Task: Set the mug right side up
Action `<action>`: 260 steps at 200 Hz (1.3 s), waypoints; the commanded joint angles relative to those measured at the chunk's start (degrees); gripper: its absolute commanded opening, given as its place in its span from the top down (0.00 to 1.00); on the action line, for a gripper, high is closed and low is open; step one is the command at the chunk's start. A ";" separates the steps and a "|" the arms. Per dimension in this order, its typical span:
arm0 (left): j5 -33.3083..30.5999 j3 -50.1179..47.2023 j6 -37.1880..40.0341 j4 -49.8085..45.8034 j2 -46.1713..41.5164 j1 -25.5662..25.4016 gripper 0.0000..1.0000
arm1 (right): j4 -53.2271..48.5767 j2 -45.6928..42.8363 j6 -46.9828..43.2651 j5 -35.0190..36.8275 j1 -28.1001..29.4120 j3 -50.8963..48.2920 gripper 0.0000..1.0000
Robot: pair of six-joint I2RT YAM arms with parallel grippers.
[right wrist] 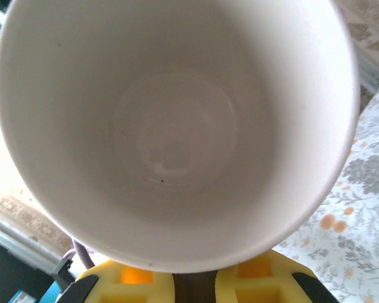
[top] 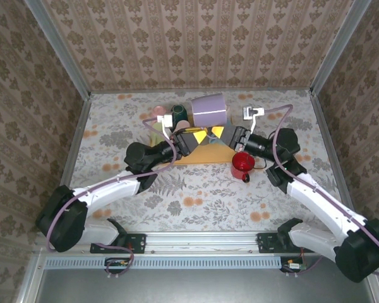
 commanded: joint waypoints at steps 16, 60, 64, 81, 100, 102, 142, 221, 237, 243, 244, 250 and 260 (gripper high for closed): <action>0.97 -3.58 0.55 -3.71 -3.67 1.88 0.30 | -12.73 -7.08 -10.93 4.72 -0.47 3.75 0.99; -4.31 -3.70 13.19 -40.90 -18.45 5.11 0.27 | -45.09 -9.07 -31.62 13.46 4.36 13.33 1.00; -5.94 -1.81 16.72 -46.94 -20.15 4.87 0.27 | -49.06 -8.60 -34.65 15.88 6.05 14.90 1.00; -17.71 5.40 29.82 -72.89 -25.27 3.13 0.27 | -61.25 -6.11 -43.73 27.36 13.48 19.28 1.00; -28.35 10.98 36.91 -89.18 -27.43 4.66 0.25 | -67.44 -3.26 -46.75 36.88 19.49 20.49 1.00; -28.89 11.54 37.66 -90.40 -27.46 4.97 0.25 | -67.79 -2.99 -46.91 38.03 20.15 20.44 1.00; -27.85 19.76 49.51 -104.50 -25.40 8.72 0.25 | -69.95 3.38 -46.30 55.80 29.12 17.80 1.00; -31.60 11.59 54.56 -98.03 -29.46 8.67 0.25 | -68.63 11.07 -32.16 67.90 34.83 12.68 1.00; -29.96 11.74 54.64 -98.01 -29.02 8.85 0.25 | -69.77 12.31 -27.85 71.54 34.93 12.66 1.00; -29.61 11.70 54.60 -97.86 -28.97 8.85 0.25 | -70.20 12.99 -26.65 72.48 34.93 12.74 1.00; -29.55 11.73 54.62 -97.80 -28.97 8.85 0.25 | -70.27 13.16 -26.40 72.64 34.93 12.74 1.00; -29.24 11.58 54.67 -97.52 -29.05 8.85 0.25 | -70.76 13.93 -25.20 73.51 34.93 12.89 1.00; -28.86 11.41 54.63 -97.26 -29.31 8.89 0.25 | -71.11 15.41 -23.31 74.49 34.93 13.00 1.00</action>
